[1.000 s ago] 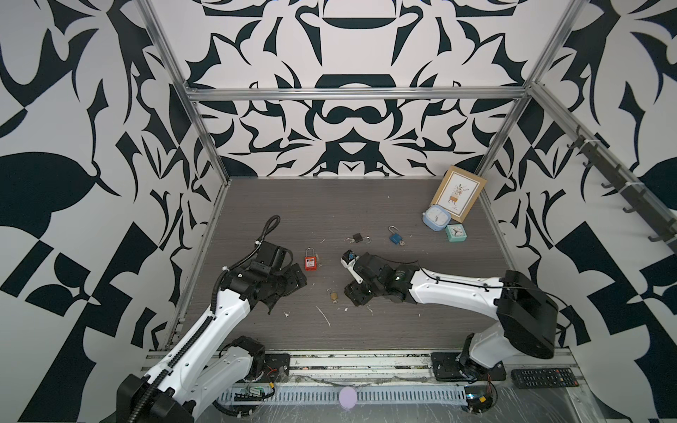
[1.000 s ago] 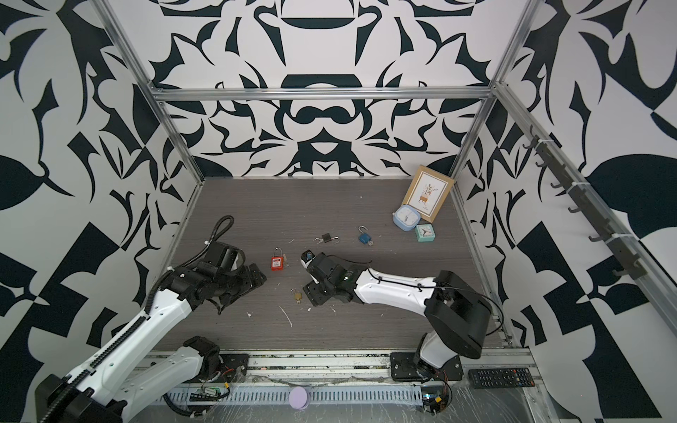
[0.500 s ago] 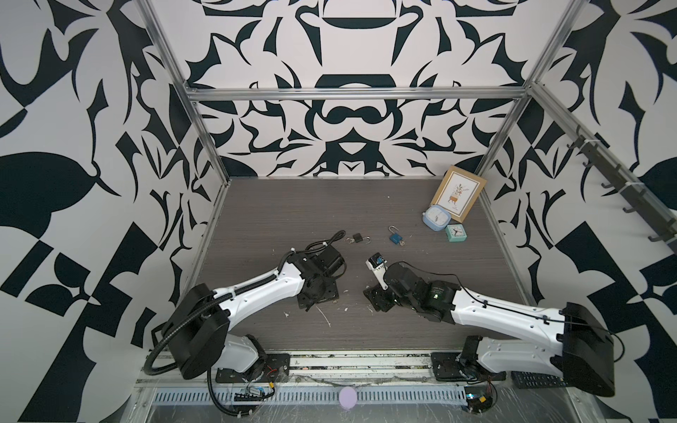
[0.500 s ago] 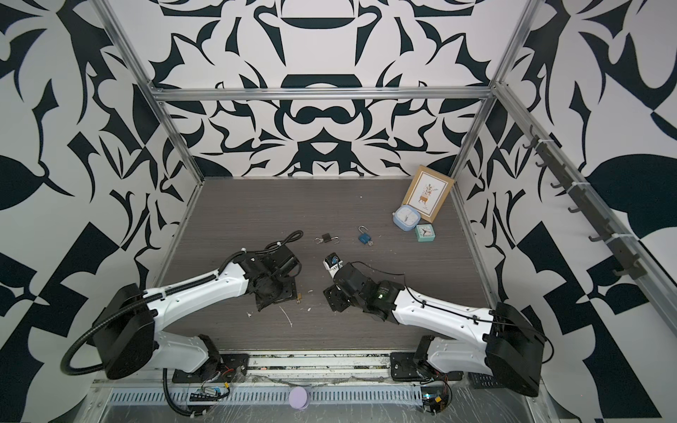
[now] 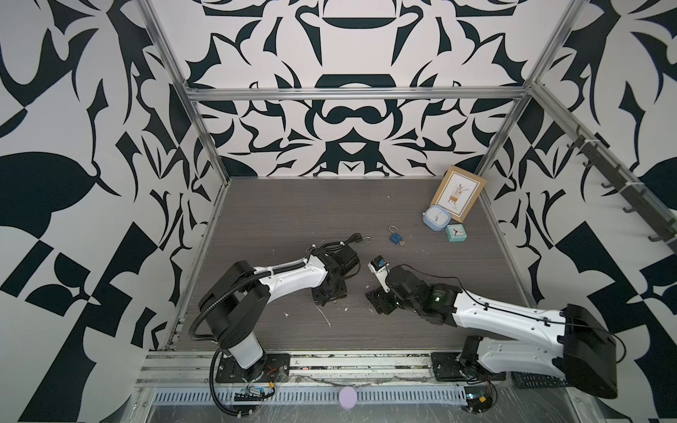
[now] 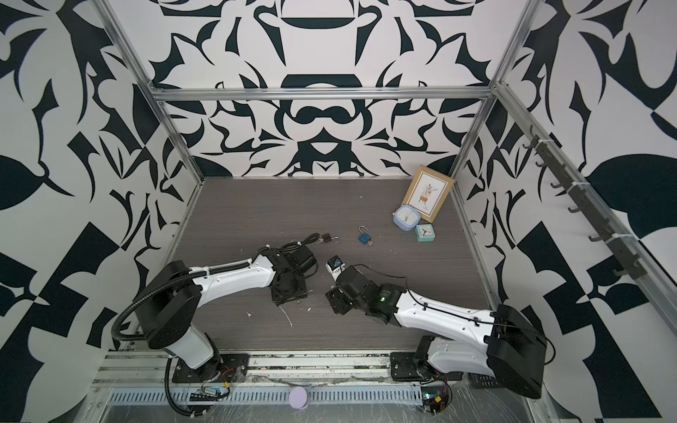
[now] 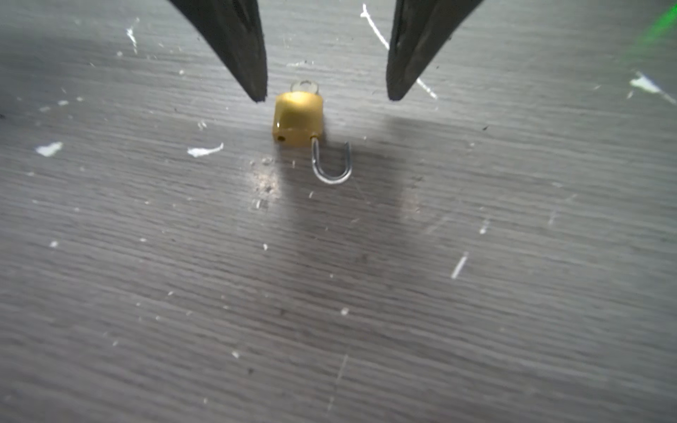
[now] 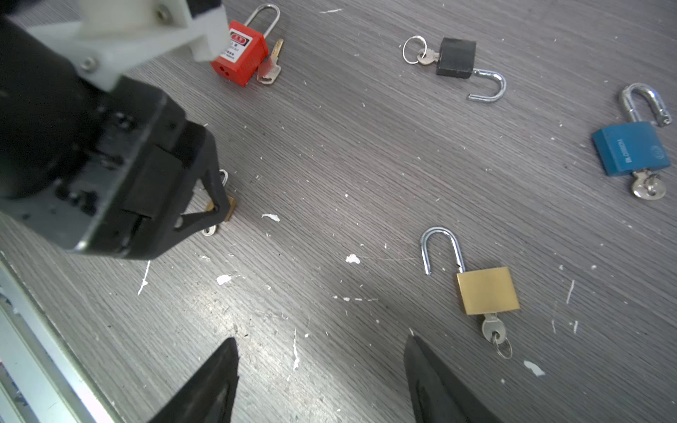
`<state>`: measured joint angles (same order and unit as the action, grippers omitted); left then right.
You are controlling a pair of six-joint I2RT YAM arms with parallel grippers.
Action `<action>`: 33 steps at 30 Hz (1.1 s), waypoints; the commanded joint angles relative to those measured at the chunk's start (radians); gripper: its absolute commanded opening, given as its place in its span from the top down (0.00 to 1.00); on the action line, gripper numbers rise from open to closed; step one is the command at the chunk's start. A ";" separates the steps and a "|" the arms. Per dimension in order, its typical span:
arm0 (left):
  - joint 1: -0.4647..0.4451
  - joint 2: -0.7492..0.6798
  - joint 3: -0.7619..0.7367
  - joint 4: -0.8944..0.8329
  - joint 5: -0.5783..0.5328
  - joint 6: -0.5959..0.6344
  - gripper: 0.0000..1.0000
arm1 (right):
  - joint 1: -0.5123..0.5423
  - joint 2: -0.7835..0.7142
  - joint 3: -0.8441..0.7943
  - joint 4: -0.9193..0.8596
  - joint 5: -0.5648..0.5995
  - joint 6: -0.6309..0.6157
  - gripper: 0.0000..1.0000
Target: Lock with the key
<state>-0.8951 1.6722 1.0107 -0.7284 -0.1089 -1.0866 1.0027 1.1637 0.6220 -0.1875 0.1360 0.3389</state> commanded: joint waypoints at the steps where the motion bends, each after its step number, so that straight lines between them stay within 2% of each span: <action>1: -0.016 0.042 0.037 -0.025 -0.012 -0.030 0.47 | -0.002 -0.024 -0.004 0.028 0.017 0.009 0.27; 15: -0.041 0.116 0.070 -0.048 -0.052 -0.045 0.57 | -0.002 -0.038 -0.008 0.029 0.023 0.003 0.27; 33: -0.039 0.135 0.053 -0.043 -0.078 -0.036 0.64 | -0.002 -0.016 0.014 0.019 0.020 0.001 0.26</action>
<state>-0.9363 1.7802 1.0863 -0.7452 -0.1585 -1.1076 1.0027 1.1469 0.6121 -0.1814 0.1394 0.3382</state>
